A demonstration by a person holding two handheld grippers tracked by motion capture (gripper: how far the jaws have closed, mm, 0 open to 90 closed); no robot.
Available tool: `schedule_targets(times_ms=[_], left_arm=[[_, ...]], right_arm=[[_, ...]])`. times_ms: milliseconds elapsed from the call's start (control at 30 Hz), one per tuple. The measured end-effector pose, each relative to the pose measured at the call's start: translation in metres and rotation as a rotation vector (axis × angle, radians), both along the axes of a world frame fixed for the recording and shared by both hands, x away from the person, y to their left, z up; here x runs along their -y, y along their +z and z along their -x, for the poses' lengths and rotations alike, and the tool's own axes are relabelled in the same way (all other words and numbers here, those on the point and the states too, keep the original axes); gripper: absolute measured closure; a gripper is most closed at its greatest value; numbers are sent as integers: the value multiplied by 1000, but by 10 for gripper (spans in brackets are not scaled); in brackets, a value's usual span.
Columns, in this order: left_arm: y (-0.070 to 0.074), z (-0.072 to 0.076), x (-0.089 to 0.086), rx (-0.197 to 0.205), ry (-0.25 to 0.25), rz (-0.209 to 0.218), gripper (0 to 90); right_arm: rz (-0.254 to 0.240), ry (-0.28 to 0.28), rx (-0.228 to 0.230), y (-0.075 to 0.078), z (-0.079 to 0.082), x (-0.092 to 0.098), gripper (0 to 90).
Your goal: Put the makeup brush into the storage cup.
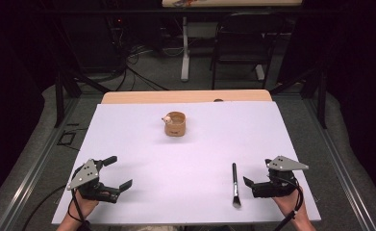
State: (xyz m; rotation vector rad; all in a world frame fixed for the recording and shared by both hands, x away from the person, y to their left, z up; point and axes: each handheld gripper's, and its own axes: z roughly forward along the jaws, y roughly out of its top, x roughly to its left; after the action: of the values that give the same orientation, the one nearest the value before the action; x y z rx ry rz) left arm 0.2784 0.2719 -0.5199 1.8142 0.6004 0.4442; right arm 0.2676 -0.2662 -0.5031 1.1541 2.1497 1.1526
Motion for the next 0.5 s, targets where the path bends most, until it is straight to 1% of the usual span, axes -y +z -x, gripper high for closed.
schedule_targets(times_ms=[33, 133, 167, 233, 300, 333, 367, 433, 467, 500], left_arm=[[0, 0, 0, 0, 0, 0, 3], [0, 0, 0, 1, 2, -2, 4], [0, 0, 0, 1, 2, -2, 3], [0, 0, 0, 0, 2, -4, 3], [0, 0, 0, -1, 3, -4, 3], [0, 0, 0, 0, 3, -6, 4], [0, 0, 0, -1, 3, -4, 3], [0, 0, 0, -1, 4, -6, 3], [0, 0, 0, -2, 4, -5, 3], [0, -1, 0, -2, 2, -3, 3]], right_arm=[[3, 1, -1, 0, -1, -2, 0], [13, -2, -23, -1, -5, -7, 0], [13, -2, -23, -1, -5, -7, 0], [19, -6, -42, -2, -8, -11, 0], [13, -6, -47, -2, -9, -13, 0], [26, -21, -74, -3, -12, -16, 0], [26, -22, -97, -3, -14, -18, 0], [43, -34, -139, -5, -18, -22, 0], [46, -33, -149, -6, -20, -24, 0], [46, -33, -149, -6, -20, -24, 0]])
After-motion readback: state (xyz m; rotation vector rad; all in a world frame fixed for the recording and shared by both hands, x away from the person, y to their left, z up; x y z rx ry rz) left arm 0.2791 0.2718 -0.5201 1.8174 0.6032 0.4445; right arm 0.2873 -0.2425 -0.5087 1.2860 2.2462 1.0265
